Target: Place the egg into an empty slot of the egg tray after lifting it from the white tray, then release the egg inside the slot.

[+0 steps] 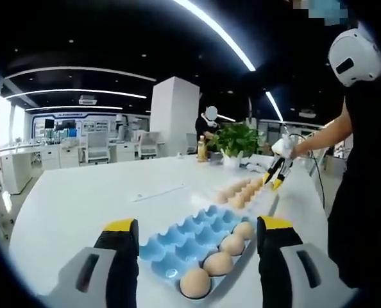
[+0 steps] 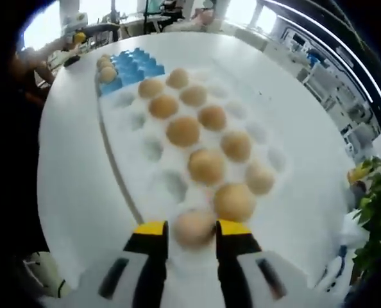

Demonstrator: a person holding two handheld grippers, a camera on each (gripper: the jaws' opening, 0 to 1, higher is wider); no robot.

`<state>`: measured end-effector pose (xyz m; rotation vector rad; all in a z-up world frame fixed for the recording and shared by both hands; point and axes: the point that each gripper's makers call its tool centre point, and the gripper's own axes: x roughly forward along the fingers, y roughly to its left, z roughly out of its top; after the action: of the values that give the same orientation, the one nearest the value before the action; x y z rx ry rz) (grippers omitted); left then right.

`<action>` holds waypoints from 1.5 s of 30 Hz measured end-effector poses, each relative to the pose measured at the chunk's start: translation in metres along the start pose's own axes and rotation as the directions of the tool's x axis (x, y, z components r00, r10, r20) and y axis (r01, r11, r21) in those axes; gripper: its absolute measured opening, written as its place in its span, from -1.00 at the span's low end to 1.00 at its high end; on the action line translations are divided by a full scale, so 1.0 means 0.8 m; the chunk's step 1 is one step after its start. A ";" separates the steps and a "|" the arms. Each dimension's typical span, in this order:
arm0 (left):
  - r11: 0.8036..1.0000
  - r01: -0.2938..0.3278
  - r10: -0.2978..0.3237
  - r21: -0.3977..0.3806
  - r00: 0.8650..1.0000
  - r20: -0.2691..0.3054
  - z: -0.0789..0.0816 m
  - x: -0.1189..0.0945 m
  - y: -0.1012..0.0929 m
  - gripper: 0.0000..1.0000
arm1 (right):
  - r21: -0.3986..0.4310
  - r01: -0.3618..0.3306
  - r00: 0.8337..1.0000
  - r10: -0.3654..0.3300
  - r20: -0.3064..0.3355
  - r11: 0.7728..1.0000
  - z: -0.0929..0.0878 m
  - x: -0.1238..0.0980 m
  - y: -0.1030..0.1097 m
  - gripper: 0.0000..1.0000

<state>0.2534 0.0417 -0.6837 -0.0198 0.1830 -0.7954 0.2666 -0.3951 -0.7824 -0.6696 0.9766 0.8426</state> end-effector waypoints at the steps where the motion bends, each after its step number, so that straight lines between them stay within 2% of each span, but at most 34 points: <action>1: 1.000 -0.002 0.002 0.001 1.000 -0.001 0.000 0.000 0.000 0.53 | 0.016 -0.011 1.000 0.011 -0.010 1.000 -0.002 0.001 0.000 -0.40; 5: 1.000 -0.006 0.006 0.001 1.000 0.000 0.000 -0.002 0.002 0.52 | 0.046 -0.043 0.999 0.044 -0.026 0.998 -0.003 0.003 -0.001 -0.39; 10: 1.000 -0.010 0.010 0.001 1.000 -0.006 -0.001 -0.003 0.003 0.52 | 0.127 -0.103 0.994 0.108 -0.030 0.986 -0.005 0.006 -0.001 -0.39; 16: 1.000 -0.009 0.009 0.008 1.000 -0.008 0.001 -0.003 0.003 0.50 | 0.134 -0.143 0.988 0.149 -0.041 0.981 -0.006 0.007 0.001 -0.39; 19: 1.000 -0.010 0.011 0.008 1.000 -0.005 0.003 -0.002 0.003 0.50 | 0.162 -0.115 0.989 0.129 -0.077 0.980 -0.006 0.009 -0.001 -0.46; 21: 1.000 -0.012 0.012 0.009 1.000 -0.007 0.002 -0.002 0.003 0.49 | 0.132 -0.103 0.988 0.116 -0.098 0.986 -0.005 0.008 0.001 -0.48; 29: 1.000 -0.003 0.003 0.011 1.000 -0.010 0.001 -0.001 0.001 0.48 | 0.139 -0.079 0.993 0.089 -0.072 0.987 -0.005 0.004 0.001 -0.50; 31: 1.000 -0.006 0.006 0.016 1.000 0.000 0.006 0.001 0.004 0.48 | 0.095 -0.054 0.996 0.061 -0.068 0.994 -0.001 -0.006 -0.001 -0.50; 38: 1.000 -0.012 0.012 0.016 1.000 0.003 0.005 0.000 0.006 0.48 | 0.075 -0.034 0.999 0.037 -0.031 0.997 0.012 -0.033 -0.006 -0.50; 45: 1.000 -0.011 0.011 0.015 1.000 0.002 0.004 0.000 0.006 0.48 | 0.072 -0.047 0.998 0.050 -0.036 0.996 0.014 -0.038 -0.002 -0.50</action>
<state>0.2569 0.0449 -0.6813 -0.0051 0.1756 -0.7853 0.2636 -0.3964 -0.7502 -0.6046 1.0556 0.8361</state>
